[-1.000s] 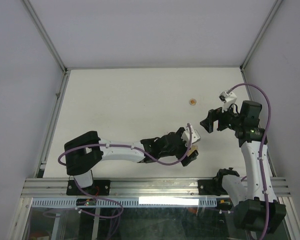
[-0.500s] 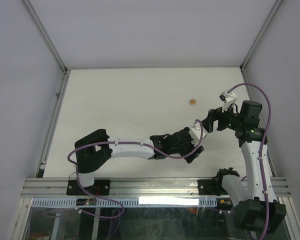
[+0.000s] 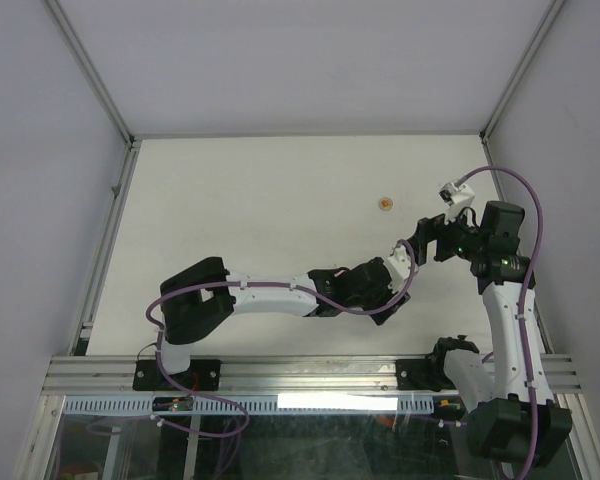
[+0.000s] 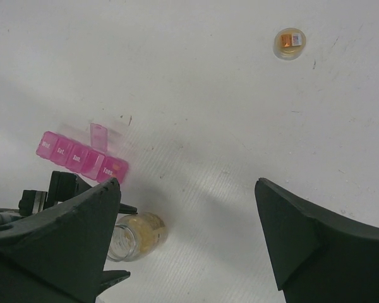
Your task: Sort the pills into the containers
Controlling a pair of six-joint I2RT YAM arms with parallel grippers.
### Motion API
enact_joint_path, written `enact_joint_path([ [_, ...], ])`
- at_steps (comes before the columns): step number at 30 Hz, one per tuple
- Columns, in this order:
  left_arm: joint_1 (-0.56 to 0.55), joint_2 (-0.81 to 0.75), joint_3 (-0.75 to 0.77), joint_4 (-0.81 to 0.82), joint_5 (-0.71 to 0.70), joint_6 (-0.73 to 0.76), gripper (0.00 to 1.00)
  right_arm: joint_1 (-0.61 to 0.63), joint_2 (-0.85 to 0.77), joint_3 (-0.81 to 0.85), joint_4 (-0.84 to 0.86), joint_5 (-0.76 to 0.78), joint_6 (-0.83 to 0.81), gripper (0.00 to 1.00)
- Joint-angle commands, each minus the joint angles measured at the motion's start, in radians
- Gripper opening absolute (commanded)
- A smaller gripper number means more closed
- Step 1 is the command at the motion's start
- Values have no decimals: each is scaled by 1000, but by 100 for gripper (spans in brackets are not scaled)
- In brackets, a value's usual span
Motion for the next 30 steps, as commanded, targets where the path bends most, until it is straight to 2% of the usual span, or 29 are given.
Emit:
enact_joint_path([
  [1,-10,2,57,-7,-6,-18,63,-7,-10,7,33,-26,14,90],
  [4,-10,4,61,-11,-7,-19,50,-6,-9,1,37,-31,13,90],
  [8,-11,-1,65,-12,-5,-22,25,-7,-8,6,29,-36,8,90],
  [11,-9,-21,51,-8,-1,-31,15,-6,-8,7,25,-44,0,90],
  [15,-6,-98,-28,61,8,-59,9,-6,-13,15,13,-49,-20,90],
  [21,34,-305,-278,276,52,-161,2,-6,-34,25,0,-101,-74,91],
  [26,99,-509,-486,468,88,-262,1,-6,-30,81,-93,-327,-226,90],
  [30,154,-625,-599,557,98,-327,1,-5,-41,128,-238,-555,-457,89],
])
